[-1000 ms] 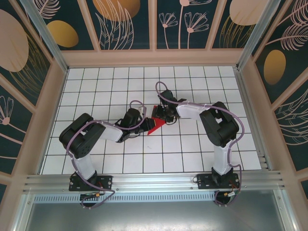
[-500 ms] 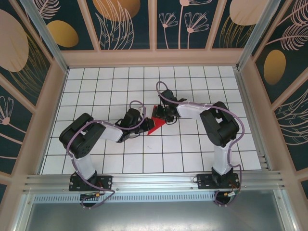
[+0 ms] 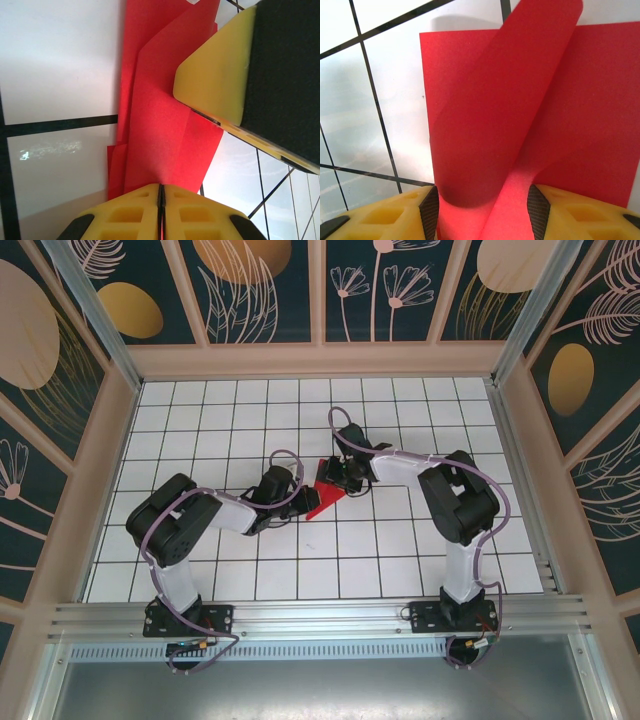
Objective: Fold a paper plane with a square sheet of paper (pick it up from the middle)
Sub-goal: Fourth fold the wing at the center of the table.
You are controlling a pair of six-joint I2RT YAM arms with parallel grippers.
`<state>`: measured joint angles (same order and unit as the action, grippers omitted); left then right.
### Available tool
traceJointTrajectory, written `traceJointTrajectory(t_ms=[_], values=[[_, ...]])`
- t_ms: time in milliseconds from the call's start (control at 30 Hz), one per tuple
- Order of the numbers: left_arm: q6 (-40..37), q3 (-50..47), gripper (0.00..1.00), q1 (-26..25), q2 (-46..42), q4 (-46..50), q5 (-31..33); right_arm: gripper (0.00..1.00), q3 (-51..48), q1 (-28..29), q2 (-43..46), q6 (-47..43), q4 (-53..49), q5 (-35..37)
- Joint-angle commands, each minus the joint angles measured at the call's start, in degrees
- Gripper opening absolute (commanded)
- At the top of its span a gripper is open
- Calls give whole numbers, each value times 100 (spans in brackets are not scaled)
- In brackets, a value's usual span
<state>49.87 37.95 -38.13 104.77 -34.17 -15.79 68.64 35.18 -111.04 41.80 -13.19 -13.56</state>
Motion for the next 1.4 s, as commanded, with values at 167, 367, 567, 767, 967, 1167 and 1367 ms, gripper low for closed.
traceJointTrajectory(t_ms=[167, 367, 567, 767, 967, 1167, 1367], values=[[66, 63, 13, 25, 100, 332, 112, 50, 0, -63, 130, -269, -226, 279], [68, 76, 13, 29, 71, 333, 86, 48, 50, -38, -148, -330, -372, 410], [154, 65, 18, 42, -220, 199, 28, 48, 53, -15, -485, -398, -518, 538], [284, -101, 21, 169, -704, 198, 339, 48, 18, -11, -651, -392, -518, 578], [392, -181, 21, 234, -879, 280, 630, 48, -44, -14, -754, -416, -540, 644], [425, -157, 21, 244, -802, 172, 503, 50, -12, 9, -939, -445, -642, 738], [472, -114, 18, 240, -690, -196, -2, 50, 140, 47, -1136, -454, -830, 845]])
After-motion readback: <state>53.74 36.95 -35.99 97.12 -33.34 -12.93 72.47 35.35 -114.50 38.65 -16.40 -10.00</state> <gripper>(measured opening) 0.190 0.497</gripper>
